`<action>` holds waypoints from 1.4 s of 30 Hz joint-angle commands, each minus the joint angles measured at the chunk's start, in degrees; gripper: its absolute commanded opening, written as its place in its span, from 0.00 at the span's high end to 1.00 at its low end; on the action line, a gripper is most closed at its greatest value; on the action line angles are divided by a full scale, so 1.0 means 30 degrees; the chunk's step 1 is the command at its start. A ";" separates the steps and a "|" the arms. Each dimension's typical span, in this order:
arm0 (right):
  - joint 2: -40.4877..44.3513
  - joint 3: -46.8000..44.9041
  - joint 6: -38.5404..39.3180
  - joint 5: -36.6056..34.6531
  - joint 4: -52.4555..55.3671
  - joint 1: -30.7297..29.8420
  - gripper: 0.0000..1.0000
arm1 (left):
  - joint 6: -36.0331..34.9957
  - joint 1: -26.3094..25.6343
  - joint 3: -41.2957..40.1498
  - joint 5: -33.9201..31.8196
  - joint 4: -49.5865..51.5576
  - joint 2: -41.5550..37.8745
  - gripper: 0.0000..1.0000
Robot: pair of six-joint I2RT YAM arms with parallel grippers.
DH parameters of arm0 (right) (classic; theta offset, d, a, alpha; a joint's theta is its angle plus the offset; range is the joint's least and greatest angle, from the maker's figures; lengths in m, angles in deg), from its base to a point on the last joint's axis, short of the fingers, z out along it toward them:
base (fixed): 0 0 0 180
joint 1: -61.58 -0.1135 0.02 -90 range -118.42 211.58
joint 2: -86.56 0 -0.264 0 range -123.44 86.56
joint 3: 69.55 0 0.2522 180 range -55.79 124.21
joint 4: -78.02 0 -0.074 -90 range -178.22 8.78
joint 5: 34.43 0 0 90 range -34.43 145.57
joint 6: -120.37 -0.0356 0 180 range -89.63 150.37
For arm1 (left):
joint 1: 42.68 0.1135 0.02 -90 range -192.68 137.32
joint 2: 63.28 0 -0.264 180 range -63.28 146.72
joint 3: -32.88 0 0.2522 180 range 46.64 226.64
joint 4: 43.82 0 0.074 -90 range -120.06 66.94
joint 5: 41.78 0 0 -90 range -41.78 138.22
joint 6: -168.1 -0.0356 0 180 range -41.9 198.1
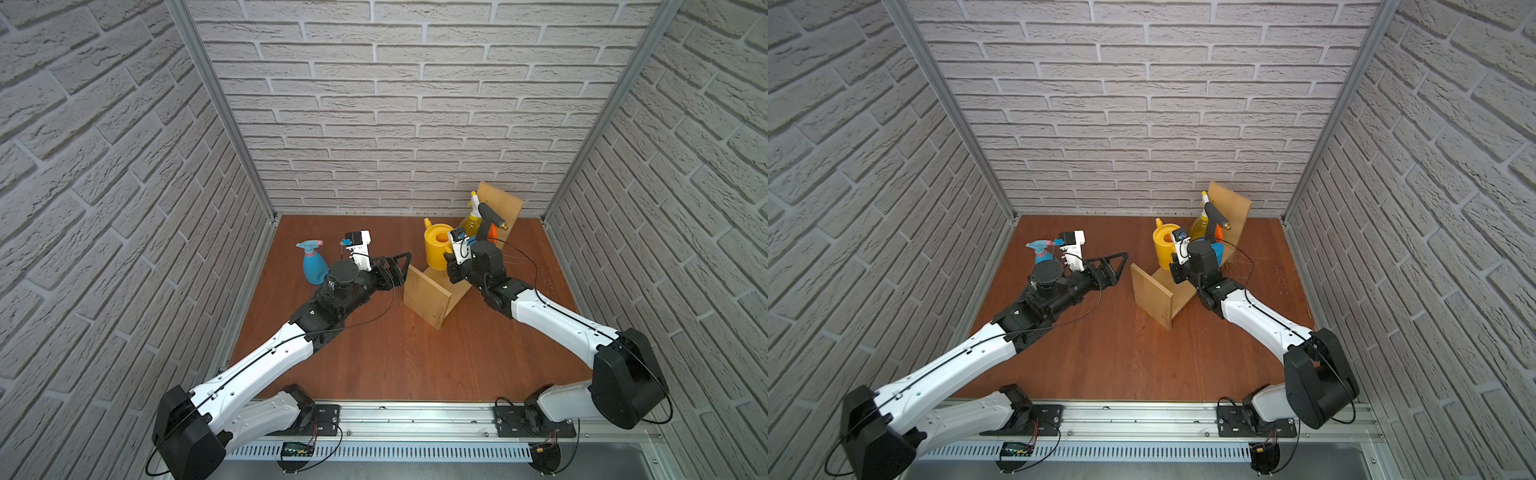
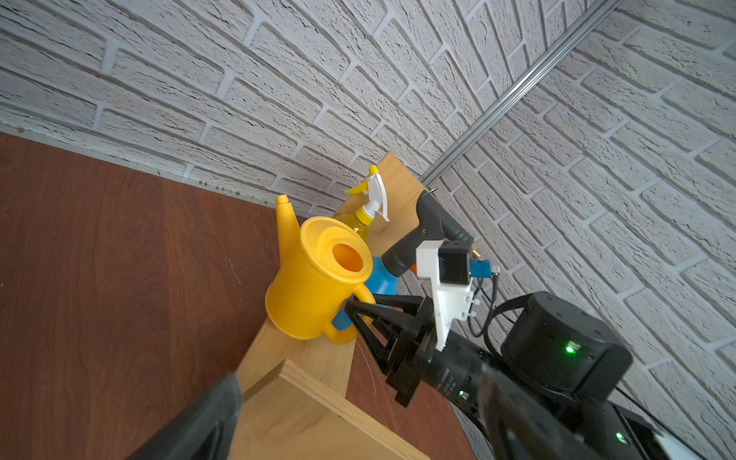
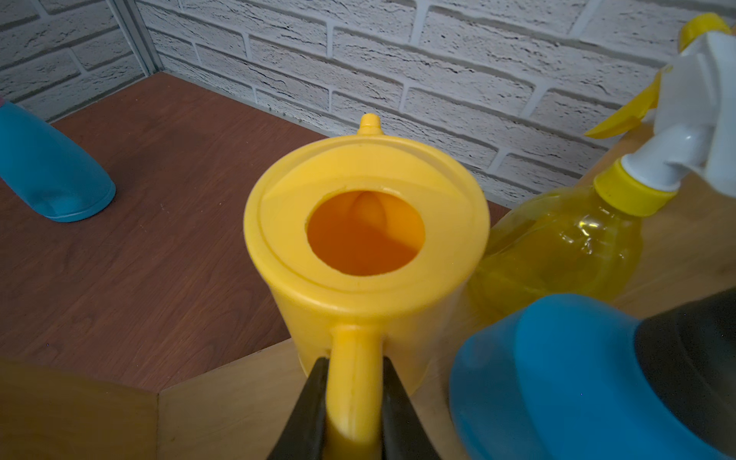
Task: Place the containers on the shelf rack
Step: 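Place the container on the shelf.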
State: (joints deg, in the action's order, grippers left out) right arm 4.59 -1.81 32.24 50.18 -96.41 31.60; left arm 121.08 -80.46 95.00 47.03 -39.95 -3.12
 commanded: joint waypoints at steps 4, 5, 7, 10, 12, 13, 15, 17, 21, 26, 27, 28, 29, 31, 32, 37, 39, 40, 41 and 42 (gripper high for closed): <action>-0.0510 0.0809 -0.0395 -0.0993 -0.1701 0.0222 0.96 | -0.0345 0.0117 -0.0217 -0.0170 -0.0552 -0.0137 0.02; -0.0570 0.0754 -0.0444 -0.1123 -0.1678 0.0235 0.96 | -0.0352 0.0150 -0.0252 -0.0187 -0.0546 -0.0132 0.02; -0.0645 0.0651 -0.0497 -0.1304 -0.1651 0.0265 0.96 | -0.0353 0.0158 -0.0279 -0.0214 -0.0555 -0.0172 0.02; -0.0716 0.0515 -0.0583 -0.1615 -0.1574 0.0310 0.95 | -0.0406 0.0145 -0.0297 -0.0203 -0.0570 -0.0134 0.02; -0.0755 0.0346 -0.0618 -0.1828 -0.1578 0.0352 0.94 | -0.0407 0.0174 -0.0299 -0.0189 -0.0570 -0.0089 0.02; -0.0743 0.0271 -0.0652 -0.1810 -0.1549 0.0379 0.94 | -0.0389 0.0179 -0.0281 -0.0167 -0.0570 -0.0061 0.02; -0.0777 0.0177 -0.0728 -0.1757 -0.1426 0.0433 0.93 | -0.0387 0.0174 -0.0284 -0.0133 -0.0570 -0.0042 0.02; -0.0771 0.0081 -0.0809 -0.1579 -0.1324 0.0441 0.92 | -0.0383 0.0191 -0.0297 -0.0110 -0.0570 -0.0008 0.02; -0.0618 -0.0178 -0.1012 -0.1454 -0.1280 0.0453 0.90 | -0.0383 0.0200 -0.0341 -0.0153 -0.0549 -0.0004 0.02; -0.0490 -0.0433 -0.1173 -0.1454 -0.1133 0.0471 0.87 | -0.0366 0.0204 -0.0431 -0.0181 -0.0570 -0.0086 0.02; -0.0454 -0.0515 -0.1197 -0.1434 -0.1105 0.0471 0.86 | -0.0340 0.0208 -0.0440 -0.0184 -0.0570 -0.0101 0.02; -0.0403 -0.0594 -0.1258 -0.1482 -0.1069 0.0474 0.84 | -0.0326 0.0216 -0.0471 -0.0189 -0.0570 -0.0102 0.02; -0.0381 -0.0630 -0.1274 -0.1478 -0.1075 0.0471 0.82 | -0.0298 0.0203 -0.0474 -0.0174 -0.0570 -0.0103 0.02; -0.0371 -0.0675 -0.1351 -0.1534 -0.0954 0.0460 0.77 | -0.0279 0.0204 -0.0499 -0.0151 -0.0594 -0.0140 0.02; -0.0347 -0.0703 -0.1384 -0.1565 -0.0914 0.0444 0.74 | -0.0267 0.0205 -0.0526 -0.0140 -0.0573 -0.0133 0.02; -0.0216 -0.0792 -0.1578 -0.1318 -0.0831 0.0452 0.60 | -0.0235 0.0201 -0.0602 -0.0187 -0.0571 -0.0222 0.02; -0.0096 -0.0863 -0.1646 -0.1281 -0.0842 0.0444 0.57 | -0.0213 0.0208 -0.0642 -0.0211 -0.0556 -0.0314 0.02; -0.0049 -0.0902 -0.1659 -0.1273 -0.0809 0.0442 0.55 | -0.0207 0.0202 -0.0661 -0.0217 -0.0550 -0.0363 0.02; 0.0008 -0.0944 -0.1668 -0.1301 -0.0797 0.0442 0.54 | -0.0177 0.0215 -0.0711 -0.0244 -0.0557 -0.0403 0.02; 0.0081 -0.1007 -0.1691 -0.1279 -0.0788 0.0441 0.54 | -0.0177 0.0203 -0.0728 -0.0247 -0.0561 -0.0426 0.02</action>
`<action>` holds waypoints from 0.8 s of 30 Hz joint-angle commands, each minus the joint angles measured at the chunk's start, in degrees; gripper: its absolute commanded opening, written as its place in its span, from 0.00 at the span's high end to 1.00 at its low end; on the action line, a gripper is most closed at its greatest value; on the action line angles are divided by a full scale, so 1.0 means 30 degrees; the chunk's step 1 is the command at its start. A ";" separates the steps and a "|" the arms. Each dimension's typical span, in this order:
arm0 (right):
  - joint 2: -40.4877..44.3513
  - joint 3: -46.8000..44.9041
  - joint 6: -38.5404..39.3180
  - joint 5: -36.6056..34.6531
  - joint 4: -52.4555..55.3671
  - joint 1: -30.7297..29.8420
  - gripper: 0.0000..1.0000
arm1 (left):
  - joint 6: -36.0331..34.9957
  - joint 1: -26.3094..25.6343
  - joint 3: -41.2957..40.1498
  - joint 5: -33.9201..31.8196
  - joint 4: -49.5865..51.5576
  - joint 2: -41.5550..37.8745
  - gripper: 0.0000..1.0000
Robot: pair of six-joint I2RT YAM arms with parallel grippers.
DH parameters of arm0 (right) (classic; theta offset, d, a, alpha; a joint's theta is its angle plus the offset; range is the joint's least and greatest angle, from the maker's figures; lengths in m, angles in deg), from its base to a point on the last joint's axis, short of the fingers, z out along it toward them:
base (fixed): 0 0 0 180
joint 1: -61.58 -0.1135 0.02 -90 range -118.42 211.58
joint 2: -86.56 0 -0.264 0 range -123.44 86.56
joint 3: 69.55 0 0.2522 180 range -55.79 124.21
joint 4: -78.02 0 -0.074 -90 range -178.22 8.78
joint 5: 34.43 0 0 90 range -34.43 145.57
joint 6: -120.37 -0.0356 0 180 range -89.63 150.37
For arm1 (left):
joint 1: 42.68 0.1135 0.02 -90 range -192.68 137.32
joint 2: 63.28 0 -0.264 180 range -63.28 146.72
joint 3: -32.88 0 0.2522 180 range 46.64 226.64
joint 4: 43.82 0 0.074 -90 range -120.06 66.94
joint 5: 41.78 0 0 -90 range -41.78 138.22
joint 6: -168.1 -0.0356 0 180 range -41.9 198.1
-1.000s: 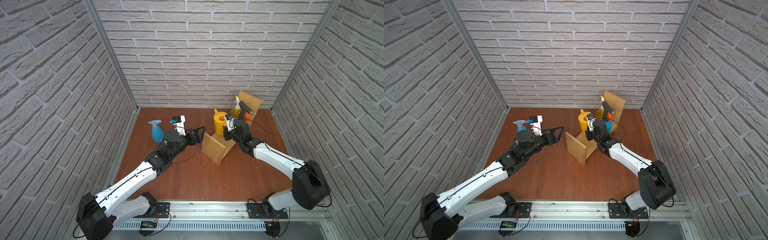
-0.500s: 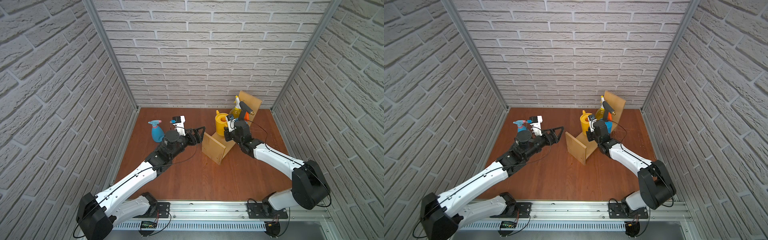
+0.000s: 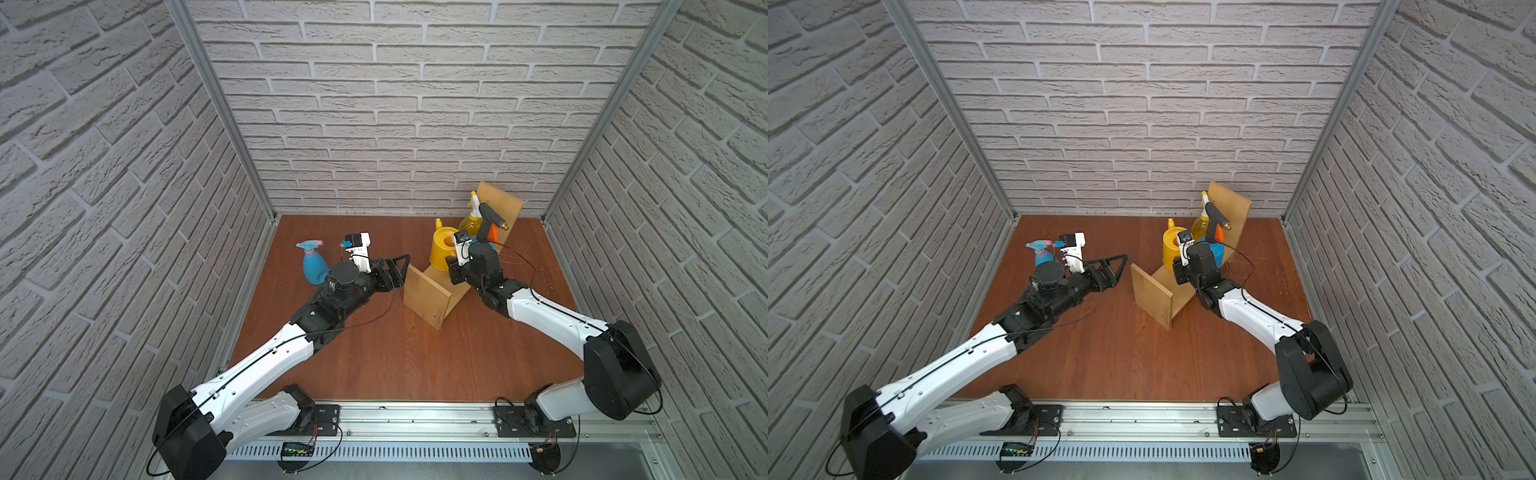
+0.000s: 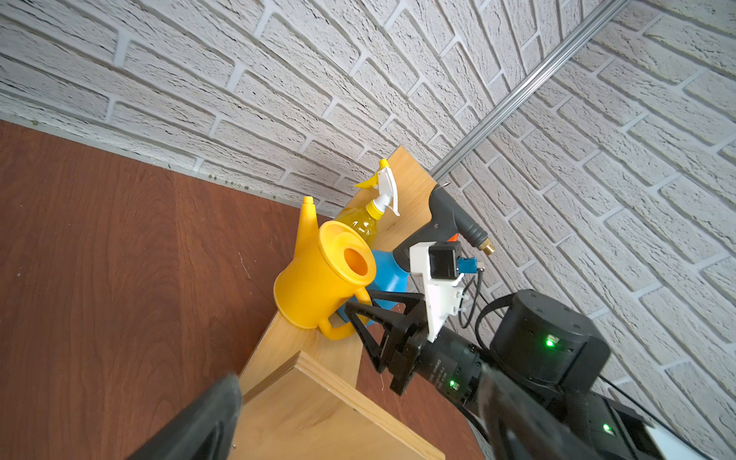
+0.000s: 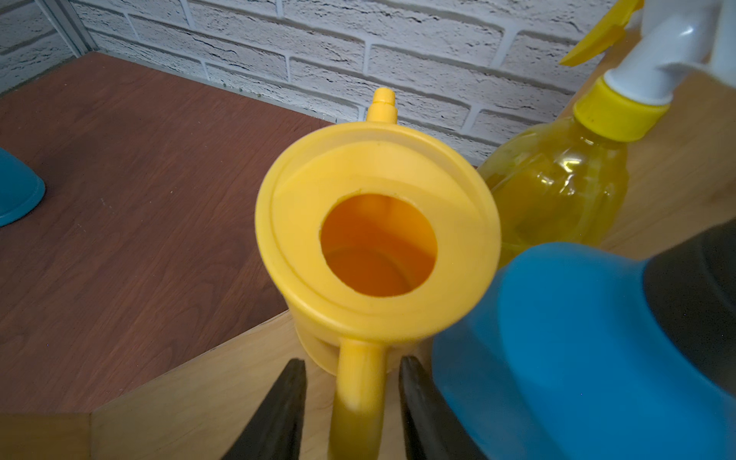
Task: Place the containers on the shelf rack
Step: 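Place the container on the shelf.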
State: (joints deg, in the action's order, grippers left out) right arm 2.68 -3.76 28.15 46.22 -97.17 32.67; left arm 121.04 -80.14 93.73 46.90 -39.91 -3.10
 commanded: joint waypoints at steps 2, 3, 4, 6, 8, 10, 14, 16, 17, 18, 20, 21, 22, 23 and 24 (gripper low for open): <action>0.0878 -0.0454 -0.0387 0.0109 -0.0556 0.0084 0.53 | -0.0134 0.0091 -0.0377 -0.0259 -0.0583 -0.0503 0.02; 0.0949 -0.0507 -0.0416 0.0113 -0.0553 0.0084 0.53 | -0.0133 0.0106 -0.0393 -0.0255 -0.0585 -0.0540 0.02; 0.1083 -0.0532 -0.0460 0.0172 -0.0509 0.0084 0.52 | -0.0115 0.0115 -0.0403 -0.0258 -0.0585 -0.0570 0.02; 0.1299 -0.0653 -0.0535 0.0298 -0.0508 0.0084 0.51 | -0.0089 0.0092 -0.0428 -0.0248 -0.0585 -0.0594 0.02; 0.1627 -0.0753 -0.0580 0.0522 -0.0470 0.0068 0.49 | -0.0060 0.0095 -0.0454 -0.0236 -0.0585 -0.0638 0.02; 0.1982 -0.0796 -0.0641 0.0802 -0.0340 0.0035 0.47 | -0.0031 0.0092 -0.0510 -0.0261 -0.0567 -0.0694 0.02; 0.3001 -0.0876 -0.0705 0.1550 0.0107 -0.0053 0.42 | -0.0085 0.0095 -0.0574 -0.0363 -0.0432 -0.0866 0.02; 0.3607 -0.0869 -0.0779 0.1897 0.0545 -0.0115 0.41 | -0.0227 0.0091 -0.0511 -0.0449 -0.0234 -0.0992 0.02; 0.4008 -0.0896 -0.0842 0.1985 0.0796 -0.0153 0.41 | -0.0280 0.0091 -0.0458 -0.0553 -0.0072 -0.1055 0.02; 0.4376 -0.0925 -0.0879 0.2087 0.1062 -0.0227 0.40 | -0.0386 0.0091 -0.0422 -0.0654 0.0102 -0.1144 0.02; 0.5300 -0.1067 -0.0994 0.2449 0.1517 -0.0288 0.40 | -0.0662 0.0104 -0.0311 -0.0842 0.0453 -0.1390 0.02; 0.5985 -0.1227 -0.1094 0.2862 0.1798 -0.0292 0.40 | -0.0909 0.0078 -0.0147 -0.0994 0.0771 -0.1505 0.02; 0.6414 -0.1358 -0.1145 0.3241 0.1975 -0.0296 0.40 | -0.1113 0.0112 -0.0009 -0.1105 0.1064 -0.1603 0.02; 0.6977 -0.1462 -0.1162 0.3606 0.2198 -0.0296 0.39 | -0.1376 0.0127 0.0235 -0.1181 0.1441 -0.1703 0.02; 0.7619 -0.1512 -0.1223 0.4000 0.2402 -0.0285 0.40 | -0.1599 0.0125 0.0551 -0.1322 0.1928 -0.1745 0.02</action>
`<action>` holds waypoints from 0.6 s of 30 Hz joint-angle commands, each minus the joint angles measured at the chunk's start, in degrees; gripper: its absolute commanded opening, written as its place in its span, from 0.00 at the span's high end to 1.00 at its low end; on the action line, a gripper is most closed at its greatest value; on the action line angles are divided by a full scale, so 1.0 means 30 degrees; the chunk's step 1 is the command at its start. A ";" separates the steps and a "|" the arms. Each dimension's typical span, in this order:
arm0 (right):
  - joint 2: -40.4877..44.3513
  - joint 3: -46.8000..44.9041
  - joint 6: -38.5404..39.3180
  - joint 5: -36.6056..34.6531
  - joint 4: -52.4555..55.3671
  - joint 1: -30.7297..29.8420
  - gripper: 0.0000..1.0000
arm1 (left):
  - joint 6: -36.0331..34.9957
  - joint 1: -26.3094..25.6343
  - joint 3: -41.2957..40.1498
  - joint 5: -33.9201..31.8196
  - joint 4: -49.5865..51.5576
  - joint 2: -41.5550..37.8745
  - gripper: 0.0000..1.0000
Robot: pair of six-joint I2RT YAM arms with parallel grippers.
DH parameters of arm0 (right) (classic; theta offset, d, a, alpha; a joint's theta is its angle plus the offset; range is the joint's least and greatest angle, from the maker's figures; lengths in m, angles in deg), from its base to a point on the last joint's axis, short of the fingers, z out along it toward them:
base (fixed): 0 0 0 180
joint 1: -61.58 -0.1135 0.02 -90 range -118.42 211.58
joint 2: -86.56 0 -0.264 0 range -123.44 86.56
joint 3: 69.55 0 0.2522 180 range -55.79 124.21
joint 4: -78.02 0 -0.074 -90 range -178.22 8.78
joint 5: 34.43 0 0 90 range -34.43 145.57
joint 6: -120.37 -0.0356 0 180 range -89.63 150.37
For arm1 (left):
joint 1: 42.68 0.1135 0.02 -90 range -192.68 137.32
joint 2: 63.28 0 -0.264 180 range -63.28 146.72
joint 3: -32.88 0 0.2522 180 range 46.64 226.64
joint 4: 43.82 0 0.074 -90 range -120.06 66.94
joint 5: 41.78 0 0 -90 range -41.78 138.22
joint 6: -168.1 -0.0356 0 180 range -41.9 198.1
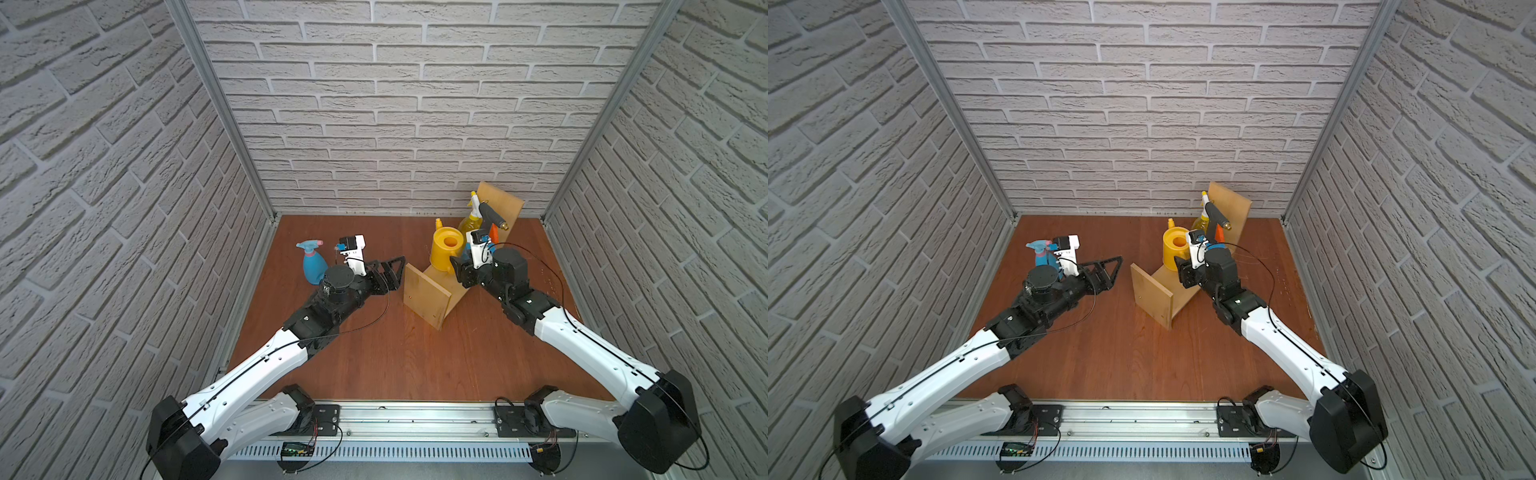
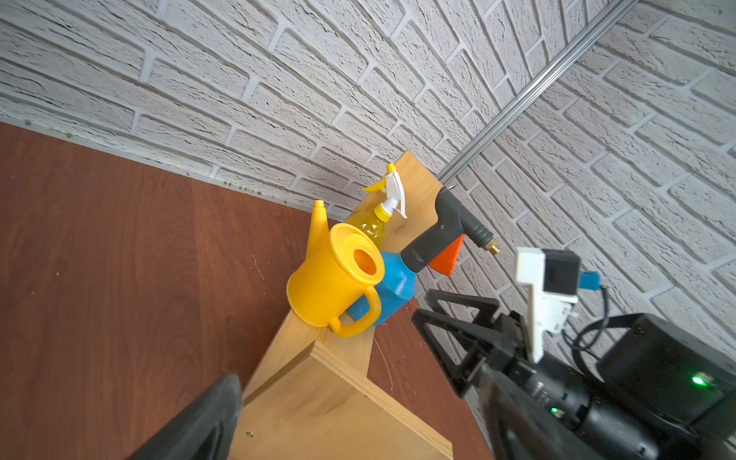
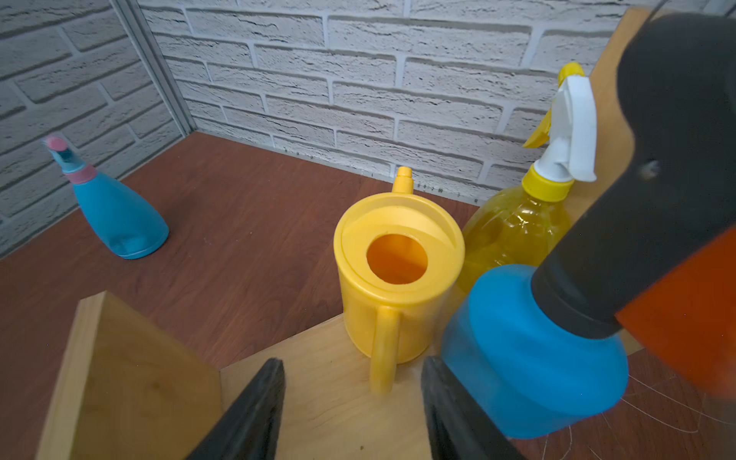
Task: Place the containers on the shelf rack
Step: 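Place the container on the shelf, then pick up a container from the center of the board.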
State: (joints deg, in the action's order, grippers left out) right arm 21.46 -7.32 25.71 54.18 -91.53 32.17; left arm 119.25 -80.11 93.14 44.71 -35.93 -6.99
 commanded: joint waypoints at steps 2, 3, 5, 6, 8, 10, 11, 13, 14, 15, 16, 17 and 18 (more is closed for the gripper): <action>0.2487 -0.0335 -0.0569 0.1885 0.0856 -0.0129 0.40 | -0.1617 0.0135 0.1497 -0.0965 0.1876 -0.0454 0.02; 0.3021 -0.0306 -0.0651 0.2065 0.0992 -0.0129 0.39 | -0.1847 0.0142 0.1914 -0.1298 0.2668 -0.0370 0.02; 0.4081 -0.0188 -0.0938 0.2202 0.1032 -0.0128 0.37 | -0.1998 0.0191 0.3071 -0.2471 0.4710 -0.0065 0.02; 0.4505 -0.0101 -0.1140 0.2240 0.0948 -0.0129 0.35 | -0.1997 0.0237 0.3649 -0.3120 0.6007 0.0236 0.02; 0.5123 0.0201 -0.1544 0.2509 0.0413 -0.0129 0.32 | -0.2103 0.0318 0.4936 -0.4149 0.8349 0.0845 0.02; 0.5373 0.0761 -0.2118 0.2891 -0.0112 -0.0103 0.30 | -0.2114 0.0454 0.6065 -0.4888 1.0324 0.1389 0.02; 0.5311 0.1127 -0.2496 0.3157 -0.0356 -0.0104 0.30 | -0.2139 0.0544 0.6491 -0.5158 1.0956 0.1644 0.02; 0.5024 0.1797 -0.3402 0.3820 -0.0883 -0.0127 0.29 | -0.2359 0.0666 0.7369 -0.5561 1.2341 0.2054 0.02; 0.4821 0.2110 -0.3770 0.4343 -0.1280 -0.0129 0.29 | -0.2551 0.0735 0.7720 -0.5784 1.2860 0.2204 0.02; 0.4645 0.2449 -0.4277 0.4793 -0.1673 -0.0129 0.29 | -0.2743 0.0777 0.8082 -0.6021 1.3386 0.2354 0.02; 0.4385 0.2777 -0.4707 0.5413 -0.1968 -0.0129 0.29 | -0.2932 0.0782 0.8402 -0.6248 1.3848 0.2486 0.02; 0.4078 0.3119 -0.5226 0.5934 -0.2177 -0.0129 0.28 | -0.3113 0.0820 0.8699 -0.6481 1.4239 0.2562 0.02; 0.3761 0.3480 -0.5587 0.6544 -0.2306 -0.0121 0.28 | -0.3337 0.0821 0.8900 -0.6606 1.4716 0.2593 0.02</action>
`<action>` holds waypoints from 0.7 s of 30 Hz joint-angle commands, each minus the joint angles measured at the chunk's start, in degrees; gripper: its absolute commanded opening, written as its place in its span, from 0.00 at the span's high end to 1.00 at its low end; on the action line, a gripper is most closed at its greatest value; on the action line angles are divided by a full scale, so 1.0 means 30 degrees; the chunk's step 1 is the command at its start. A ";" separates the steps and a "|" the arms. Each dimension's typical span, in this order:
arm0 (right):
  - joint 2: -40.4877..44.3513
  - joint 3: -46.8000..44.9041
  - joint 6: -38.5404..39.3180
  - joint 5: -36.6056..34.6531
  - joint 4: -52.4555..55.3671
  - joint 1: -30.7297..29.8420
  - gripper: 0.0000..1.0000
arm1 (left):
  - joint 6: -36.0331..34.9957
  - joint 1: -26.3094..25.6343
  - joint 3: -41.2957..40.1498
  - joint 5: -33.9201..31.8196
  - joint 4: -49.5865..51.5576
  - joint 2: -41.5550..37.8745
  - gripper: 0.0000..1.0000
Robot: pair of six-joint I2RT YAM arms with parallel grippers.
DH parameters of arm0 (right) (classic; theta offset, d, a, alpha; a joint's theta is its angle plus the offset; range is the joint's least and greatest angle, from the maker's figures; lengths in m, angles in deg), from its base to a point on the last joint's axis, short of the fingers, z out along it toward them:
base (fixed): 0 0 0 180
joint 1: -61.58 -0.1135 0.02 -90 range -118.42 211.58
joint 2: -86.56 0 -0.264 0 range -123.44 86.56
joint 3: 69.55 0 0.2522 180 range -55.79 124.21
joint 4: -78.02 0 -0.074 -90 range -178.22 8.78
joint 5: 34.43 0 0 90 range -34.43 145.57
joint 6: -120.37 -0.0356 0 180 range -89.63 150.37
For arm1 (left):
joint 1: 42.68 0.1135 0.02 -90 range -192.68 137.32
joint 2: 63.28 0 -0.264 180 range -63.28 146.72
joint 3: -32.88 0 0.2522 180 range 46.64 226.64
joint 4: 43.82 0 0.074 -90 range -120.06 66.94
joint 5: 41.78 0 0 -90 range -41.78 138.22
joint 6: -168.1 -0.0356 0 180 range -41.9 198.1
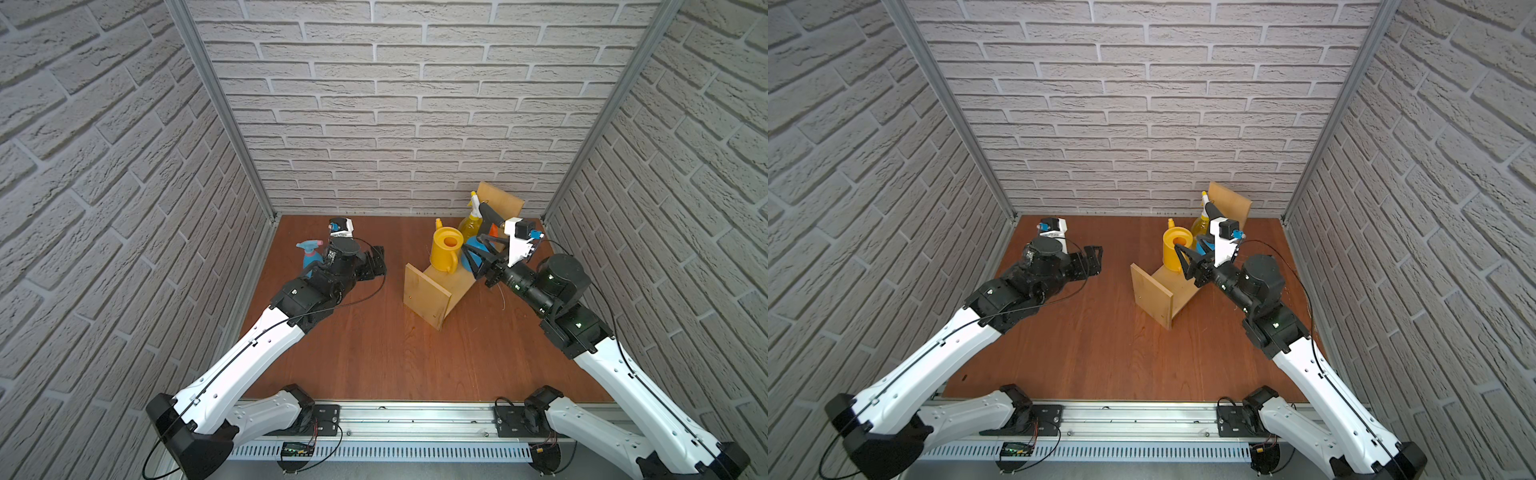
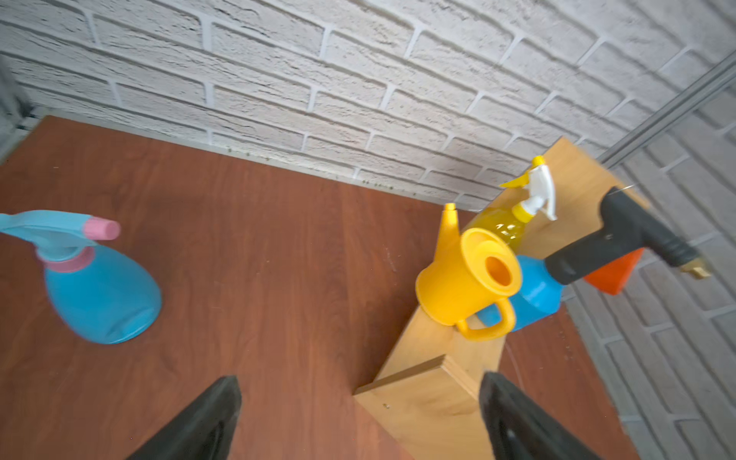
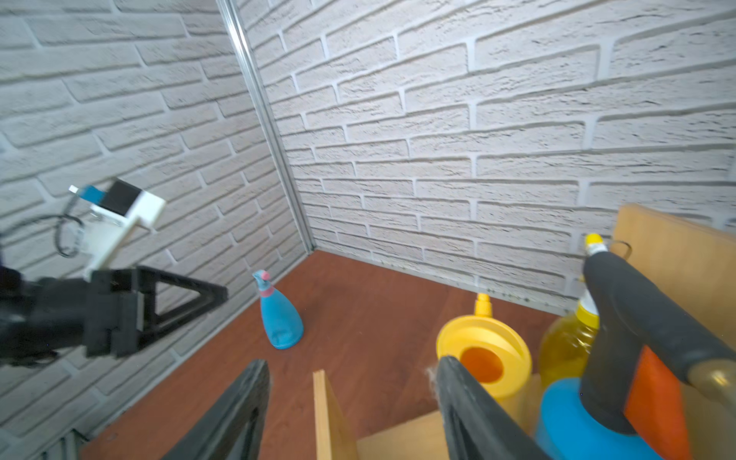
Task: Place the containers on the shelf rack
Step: 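Pick up a container from the center of the board.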
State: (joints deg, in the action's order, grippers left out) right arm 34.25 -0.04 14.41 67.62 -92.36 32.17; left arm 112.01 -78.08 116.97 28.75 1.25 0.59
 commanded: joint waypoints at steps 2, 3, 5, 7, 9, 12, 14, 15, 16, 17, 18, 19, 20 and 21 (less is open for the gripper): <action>-0.1039 0.1540 -0.2254 0.3212 -0.2581 -0.0170 0.28 | -0.1251 0.0204 0.1234 -0.2068 0.3045 0.0015 0.02; -0.1215 0.1683 -0.2378 0.3719 -0.2788 -0.0225 0.28 | -0.1320 0.0253 0.1319 -0.2386 0.3337 -0.0069 0.02; -0.1485 0.1873 -0.2467 0.3923 -0.2883 -0.0350 0.28 | -0.1482 0.0470 0.1333 -0.2720 0.3854 -0.0325 0.02; -0.1621 0.1925 -0.2430 0.3960 -0.2879 -0.0445 0.28 | -0.1503 0.0845 0.1343 -0.2933 0.4291 -0.0618 0.02; -0.1704 0.1904 -0.2440 0.3949 -0.2879 -0.0480 0.27 | -0.1516 0.1323 0.1318 -0.2931 0.4677 -0.0948 0.02; -0.1871 0.1881 -0.2438 0.3906 -0.2836 -0.0537 0.27 | -0.1367 0.2287 0.1263 -0.2636 0.5086 -0.1419 0.02; -0.2042 0.1896 -0.2463 0.3920 -0.2853 -0.0561 0.27 | -0.0934 0.3169 0.1153 -0.2159 0.5238 -0.1693 0.02; -0.2128 0.1937 -0.2495 0.3969 -0.2858 -0.0567 0.27 | -0.0676 0.3627 0.1085 -0.1840 0.5237 -0.1788 0.02; -0.2216 0.1989 -0.2525 0.4008 -0.2855 -0.0590 0.27 | -0.0256 0.4105 0.1018 -0.1606 0.5215 -0.1844 0.02; -0.2333 0.2033 -0.2540 0.4071 -0.2881 -0.0619 0.27 | 0.0174 0.4700 0.0915 -0.0640 0.5183 -0.1887 0.02; -0.2450 0.2104 -0.2556 0.4116 -0.2840 -0.0644 0.27 | 0.0707 0.5389 0.0843 0.0027 0.5121 -0.1911 0.02; -0.2564 0.2179 -0.2558 0.4140 -0.2769 -0.0655 0.27 | 0.1316 0.6094 0.0735 0.0692 0.5072 -0.1885 0.02; -0.2684 0.2250 -0.2588 0.4183 -0.2709 -0.0682 0.27 | 0.1886 0.6849 0.0656 0.1365 0.5015 -0.1838 0.02; -0.2802 0.2289 -0.2614 0.4225 -0.2694 -0.0692 0.27 | 0.2613 0.7606 0.0555 0.2076 0.4949 -0.1740 0.02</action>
State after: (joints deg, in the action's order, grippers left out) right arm 26.33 4.81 7.59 79.12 -97.68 30.66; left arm 113.61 -59.77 119.53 28.45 16.59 -4.61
